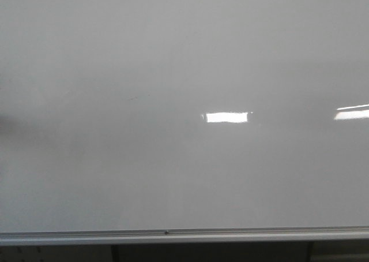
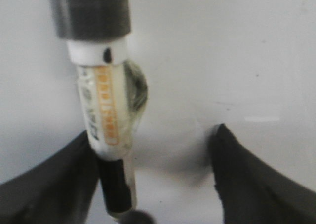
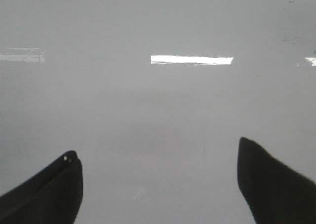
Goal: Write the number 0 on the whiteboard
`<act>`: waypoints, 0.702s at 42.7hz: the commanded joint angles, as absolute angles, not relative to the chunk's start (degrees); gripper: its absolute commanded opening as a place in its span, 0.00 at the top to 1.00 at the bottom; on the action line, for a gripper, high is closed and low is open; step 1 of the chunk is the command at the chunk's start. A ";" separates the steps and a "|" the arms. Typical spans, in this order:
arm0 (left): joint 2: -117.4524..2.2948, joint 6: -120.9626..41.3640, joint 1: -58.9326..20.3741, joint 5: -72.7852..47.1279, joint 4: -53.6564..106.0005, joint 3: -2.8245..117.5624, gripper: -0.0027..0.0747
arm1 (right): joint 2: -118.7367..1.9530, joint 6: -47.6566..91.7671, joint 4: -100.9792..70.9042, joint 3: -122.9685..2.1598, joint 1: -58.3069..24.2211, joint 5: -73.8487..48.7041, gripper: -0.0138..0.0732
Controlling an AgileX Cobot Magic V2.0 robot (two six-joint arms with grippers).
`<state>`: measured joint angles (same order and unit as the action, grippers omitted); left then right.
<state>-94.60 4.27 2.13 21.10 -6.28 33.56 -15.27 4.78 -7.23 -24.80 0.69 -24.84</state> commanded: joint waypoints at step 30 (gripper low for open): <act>-79.30 12.75 -14.84 -5.05 -6.45 38.60 0.99 | -16.54 4.88 -8.36 -26.87 1.15 -20.82 0.09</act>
<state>-83.38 11.93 -9.51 -0.81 -6.83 35.71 -15.27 4.78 -7.36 -24.80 0.69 -24.84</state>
